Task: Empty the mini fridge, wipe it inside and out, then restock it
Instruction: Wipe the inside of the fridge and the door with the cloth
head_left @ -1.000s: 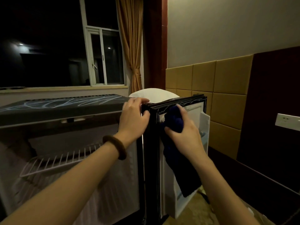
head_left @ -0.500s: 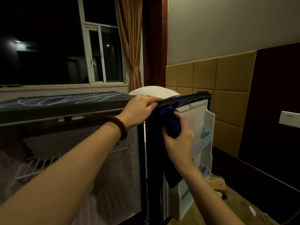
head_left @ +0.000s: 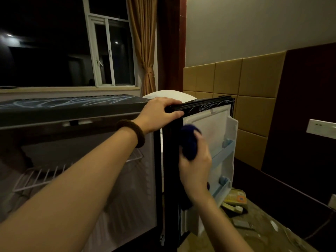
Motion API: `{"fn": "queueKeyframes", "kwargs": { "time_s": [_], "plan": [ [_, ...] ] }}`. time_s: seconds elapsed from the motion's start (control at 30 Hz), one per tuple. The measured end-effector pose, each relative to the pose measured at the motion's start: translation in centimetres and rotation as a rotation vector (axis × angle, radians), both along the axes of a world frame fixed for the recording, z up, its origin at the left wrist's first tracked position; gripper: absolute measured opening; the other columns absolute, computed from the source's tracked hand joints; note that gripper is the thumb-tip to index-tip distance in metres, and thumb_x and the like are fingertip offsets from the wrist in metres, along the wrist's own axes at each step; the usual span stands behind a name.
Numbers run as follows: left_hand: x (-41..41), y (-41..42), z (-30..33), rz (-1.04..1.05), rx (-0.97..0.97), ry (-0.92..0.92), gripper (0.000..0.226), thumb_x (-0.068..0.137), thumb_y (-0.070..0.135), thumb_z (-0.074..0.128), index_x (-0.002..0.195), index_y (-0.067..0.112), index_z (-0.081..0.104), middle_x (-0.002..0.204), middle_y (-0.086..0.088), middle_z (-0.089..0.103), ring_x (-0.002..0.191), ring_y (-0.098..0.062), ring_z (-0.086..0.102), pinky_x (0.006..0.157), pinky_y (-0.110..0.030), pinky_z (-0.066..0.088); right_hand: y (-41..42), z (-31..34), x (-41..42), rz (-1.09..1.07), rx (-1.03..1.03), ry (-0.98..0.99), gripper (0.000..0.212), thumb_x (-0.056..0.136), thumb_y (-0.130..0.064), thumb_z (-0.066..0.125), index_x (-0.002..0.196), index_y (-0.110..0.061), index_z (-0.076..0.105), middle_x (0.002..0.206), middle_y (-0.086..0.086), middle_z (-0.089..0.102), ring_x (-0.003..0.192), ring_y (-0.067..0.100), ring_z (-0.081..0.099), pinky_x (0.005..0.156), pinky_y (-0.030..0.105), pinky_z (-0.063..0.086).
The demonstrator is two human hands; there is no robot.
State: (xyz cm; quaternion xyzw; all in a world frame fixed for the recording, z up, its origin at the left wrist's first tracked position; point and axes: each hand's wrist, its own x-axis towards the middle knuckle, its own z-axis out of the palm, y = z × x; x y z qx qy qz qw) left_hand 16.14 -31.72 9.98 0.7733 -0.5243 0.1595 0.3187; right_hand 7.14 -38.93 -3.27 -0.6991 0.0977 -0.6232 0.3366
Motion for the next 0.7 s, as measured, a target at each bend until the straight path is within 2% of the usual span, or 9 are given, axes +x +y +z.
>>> {"fn": "queueKeyframes", "kwargs": {
  "time_s": [0.07,0.13,0.27,0.37,0.43,0.5,0.57,0.63,0.7],
  "plan": [
    [0.2,-0.1,0.0,-0.008,-0.001,0.005,0.038,0.09,0.03,0.055,0.127,0.021,0.053,0.128,-0.001,0.055,0.119,-0.015,0.047,0.097,-0.027,0.035,-0.1,3.0,0.8,0.009,0.082,-0.017,0.049,0.083,-0.011,0.065,0.128,-0.016,0.047,0.122,0.004,0.055,0.111,0.015,0.052,0.092,0.025,0.045],
    [0.3,-0.3,-0.1,-0.005,-0.016,0.007,0.037,0.091,0.029,0.054,0.127,0.02,0.053,0.127,0.0,0.054,0.119,-0.015,0.046,0.095,-0.025,0.033,0.8,3.2,1.4,-0.017,0.147,-0.038,0.05,0.083,-0.011,0.064,0.129,-0.018,0.045,0.122,0.005,0.054,0.111,0.017,0.052,0.092,0.029,0.046],
    [0.3,-0.4,-0.6,0.003,-0.051,-0.019,0.038,0.092,0.03,0.053,0.128,0.019,0.053,0.129,-0.001,0.052,0.122,-0.016,0.04,0.095,-0.026,0.027,1.9,-4.7,0.4,-0.066,0.101,0.066,0.053,0.077,-0.001,0.067,0.125,-0.016,0.047,0.117,0.005,0.055,0.11,0.026,0.055,0.092,0.028,0.043],
    [0.1,-0.8,-1.6,0.045,-0.097,-0.058,0.04,0.092,0.029,0.052,0.13,0.018,0.049,0.135,-0.003,0.046,0.128,-0.018,0.033,0.107,-0.032,0.025,0.8,-7.7,-1.4,-0.006,0.163,0.191,0.052,0.077,0.002,0.069,0.122,-0.016,0.05,0.111,-0.005,0.05,0.104,0.02,0.054,0.091,0.019,0.039],
    [-0.5,-1.0,-3.1,0.09,-0.223,-0.072,0.049,0.089,0.027,0.058,0.134,0.015,0.042,0.144,-0.005,0.035,0.135,-0.018,0.024,0.114,-0.036,0.019,0.2,-6.3,-2.2,0.027,0.173,0.166,0.051,0.079,-0.001,0.068,0.122,-0.021,0.047,0.113,-0.007,0.049,0.105,0.01,0.05,0.092,0.021,0.041],
    [-1.4,-0.7,-5.4,0.129,-0.447,-0.036,0.063,0.082,0.024,0.067,0.136,0.01,0.036,0.145,-0.009,0.029,0.135,-0.018,0.024,0.112,-0.028,0.019,-0.4,-3.6,-2.4,0.056,0.192,0.062,0.048,0.082,-0.005,0.067,0.123,-0.02,0.046,0.115,-0.005,0.05,0.105,0.004,0.048,0.09,0.01,0.038],
    [-2.3,-0.5,-7.8,0.103,-0.658,0.149,0.066,0.077,0.022,0.073,0.131,0.01,0.037,0.135,-0.007,0.036,0.126,-0.017,0.036,0.104,-0.024,0.031,-0.8,-1.0,-1.9,0.032,0.171,-0.028,0.048,0.083,-0.006,0.065,0.126,-0.014,0.046,0.118,-0.001,0.051,0.106,0.002,0.046,0.087,0.004,0.036],
    [-2.7,-0.7,-9.5,0.054,-0.745,0.482,0.061,0.078,0.023,0.071,0.127,0.014,0.037,0.125,0.0,0.041,0.117,-0.014,0.044,0.092,-0.019,0.04,-0.5,-0.2,-0.8,-0.026,0.039,-0.014,0.05,0.082,-0.004,0.065,0.128,-0.01,0.045,0.121,0.004,0.05,0.108,0.002,0.043,0.09,0.004,0.035],
    [-2.4,-1.4,-10.1,-0.002,-0.729,0.749,0.061,0.079,0.024,0.07,0.128,0.015,0.035,0.122,0.001,0.045,0.117,-0.017,0.047,0.087,-0.02,0.043,0.3,-2.0,0.3,-0.065,-0.05,0.068,0.056,0.079,-0.003,0.064,0.128,-0.016,0.041,0.126,0.008,0.048,0.113,0.011,0.047,0.095,0.017,0.041]
  ]
}}
